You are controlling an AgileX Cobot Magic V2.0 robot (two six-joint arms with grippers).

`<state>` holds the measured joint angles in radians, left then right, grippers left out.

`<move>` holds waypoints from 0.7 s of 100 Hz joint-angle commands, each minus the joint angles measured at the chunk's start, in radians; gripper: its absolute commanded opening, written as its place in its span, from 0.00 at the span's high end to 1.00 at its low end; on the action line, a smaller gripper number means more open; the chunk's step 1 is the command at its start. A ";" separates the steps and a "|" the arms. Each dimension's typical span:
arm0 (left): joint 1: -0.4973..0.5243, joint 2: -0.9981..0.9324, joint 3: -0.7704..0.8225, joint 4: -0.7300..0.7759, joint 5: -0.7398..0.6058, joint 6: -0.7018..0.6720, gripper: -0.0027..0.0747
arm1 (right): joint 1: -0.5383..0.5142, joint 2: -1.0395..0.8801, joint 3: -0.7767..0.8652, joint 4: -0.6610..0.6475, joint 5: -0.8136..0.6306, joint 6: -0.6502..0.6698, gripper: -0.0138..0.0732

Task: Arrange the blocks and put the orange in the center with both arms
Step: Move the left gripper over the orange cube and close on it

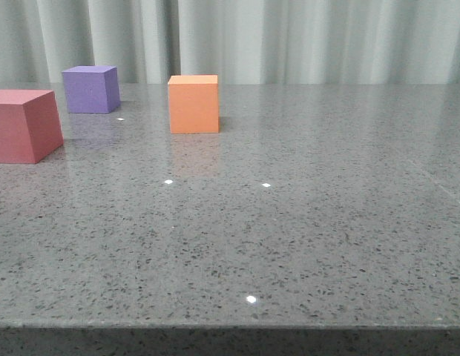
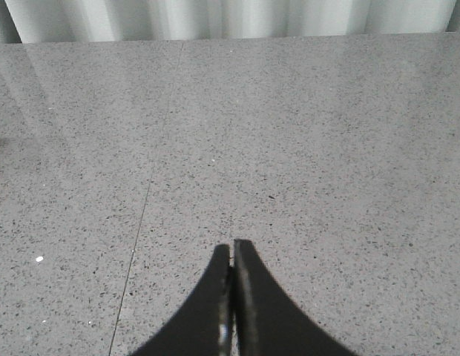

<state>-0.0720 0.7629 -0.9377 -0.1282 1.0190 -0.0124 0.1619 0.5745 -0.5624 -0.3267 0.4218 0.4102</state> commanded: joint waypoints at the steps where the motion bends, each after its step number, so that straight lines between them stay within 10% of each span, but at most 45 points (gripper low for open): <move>1: 0.001 0.009 -0.033 -0.033 -0.056 0.002 0.13 | -0.005 -0.002 -0.027 -0.027 -0.077 -0.005 0.92; 43: -0.015 0.284 -0.201 -0.179 -0.167 -0.040 0.14 | -0.005 -0.002 -0.027 -0.027 -0.077 -0.005 0.92; 70: -0.225 0.530 -0.432 -0.087 -0.220 -0.168 0.14 | -0.005 -0.002 -0.027 -0.027 -0.077 -0.005 0.92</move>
<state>-0.2212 1.2380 -1.2682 -0.2509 0.8770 -0.1092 0.1619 0.5745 -0.5624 -0.3267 0.4218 0.4102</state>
